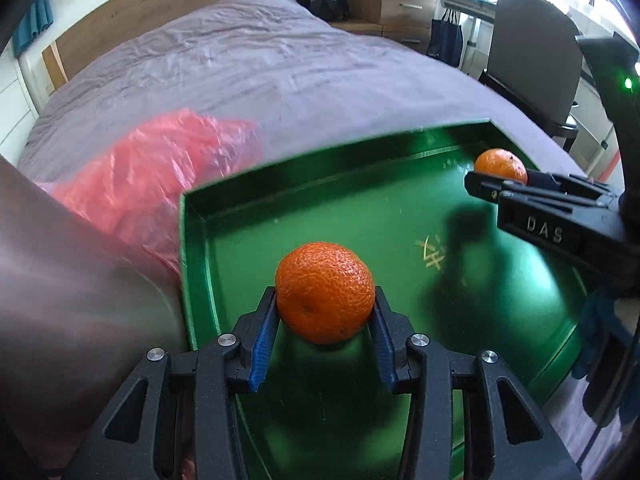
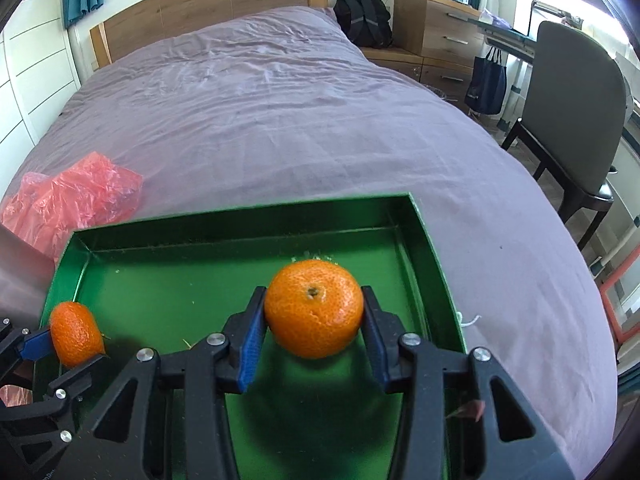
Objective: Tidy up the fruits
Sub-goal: 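Carry both oranges over the green tray with both tools, then open both tools to release the oranges into the green tray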
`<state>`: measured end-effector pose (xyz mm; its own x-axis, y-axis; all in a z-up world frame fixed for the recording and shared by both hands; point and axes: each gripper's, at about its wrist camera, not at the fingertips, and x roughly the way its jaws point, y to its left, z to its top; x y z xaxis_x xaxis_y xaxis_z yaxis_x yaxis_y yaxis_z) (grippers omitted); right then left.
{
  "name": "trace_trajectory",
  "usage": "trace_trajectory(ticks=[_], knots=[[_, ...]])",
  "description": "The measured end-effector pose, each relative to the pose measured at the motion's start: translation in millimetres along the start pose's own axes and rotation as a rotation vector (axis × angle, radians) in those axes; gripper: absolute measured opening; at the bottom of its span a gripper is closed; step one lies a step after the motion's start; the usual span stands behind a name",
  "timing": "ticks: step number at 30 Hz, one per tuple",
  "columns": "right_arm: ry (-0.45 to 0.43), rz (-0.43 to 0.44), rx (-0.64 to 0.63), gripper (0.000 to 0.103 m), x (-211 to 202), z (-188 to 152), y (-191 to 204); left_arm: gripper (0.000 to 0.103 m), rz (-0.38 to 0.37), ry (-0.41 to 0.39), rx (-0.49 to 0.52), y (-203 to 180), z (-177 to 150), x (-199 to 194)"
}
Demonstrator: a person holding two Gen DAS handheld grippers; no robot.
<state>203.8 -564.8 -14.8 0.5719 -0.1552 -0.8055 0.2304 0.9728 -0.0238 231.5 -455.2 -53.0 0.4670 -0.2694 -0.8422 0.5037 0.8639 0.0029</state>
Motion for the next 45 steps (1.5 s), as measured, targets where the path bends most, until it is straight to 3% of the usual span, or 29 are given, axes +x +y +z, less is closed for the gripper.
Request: trace_trajectory(ticks=[3, 9, 15, 19, 21, 22, 23, 25, 32, 40, 45], knots=[[0.027, -0.004, -0.022, 0.053, 10.8, -4.0, 3.0, 0.039, 0.023, -0.019, 0.027, -5.7, -8.1, 3.7], [0.01, 0.008, -0.027, 0.056, 13.5, -8.3, 1.4, 0.04, -0.002, -0.032, -0.006, -2.5, -15.7, 5.5], [0.006, 0.081, -0.039, 0.058, 17.0, -8.1, -4.2, 0.042, 0.018, -0.057, -0.004, -9.6, -25.6, 4.1], [0.005, 0.07, -0.055, 0.062, 18.0, -6.8, -0.5, 0.046, 0.027, -0.052, -0.012, -12.7, -29.9, 1.0], [0.006, 0.058, -0.06, 0.072, 17.4, -7.5, 1.0, 0.061, 0.028, -0.037, -0.022, -11.8, -30.8, 0.6], [0.011, 0.048, -0.061, 0.091, 17.4, -7.8, 1.9, 0.063, 0.023, -0.032, -0.014, -13.0, -31.9, 0.1], [0.015, 0.04, -0.058, 0.103, 17.3, -7.5, 2.2, 0.068, 0.02, -0.027, 0.0, -16.0, -33.2, -1.3], [0.016, 0.018, -0.053, 0.103, 15.2, -6.2, 2.4, 0.076, 0.022, -0.011, 0.025, -21.3, -34.1, -3.1], [-0.066, -0.011, -0.078, 0.103, -23.4, -5.0, 6.6, 0.077, 0.08, -0.052, 0.071, -27.5, -32.8, -29.6], [-0.161, -0.042, -0.025, 0.103, -98.0, -20.9, -10.3, 0.082, 0.066, -0.152, 0.102, -35.3, -39.1, -99.2], [-0.208, -0.029, 0.032, 0.103, -145.4, -42.5, -14.9, 0.083, 0.045, -0.21, 0.111, -39.3, -59.2, -147.7]])
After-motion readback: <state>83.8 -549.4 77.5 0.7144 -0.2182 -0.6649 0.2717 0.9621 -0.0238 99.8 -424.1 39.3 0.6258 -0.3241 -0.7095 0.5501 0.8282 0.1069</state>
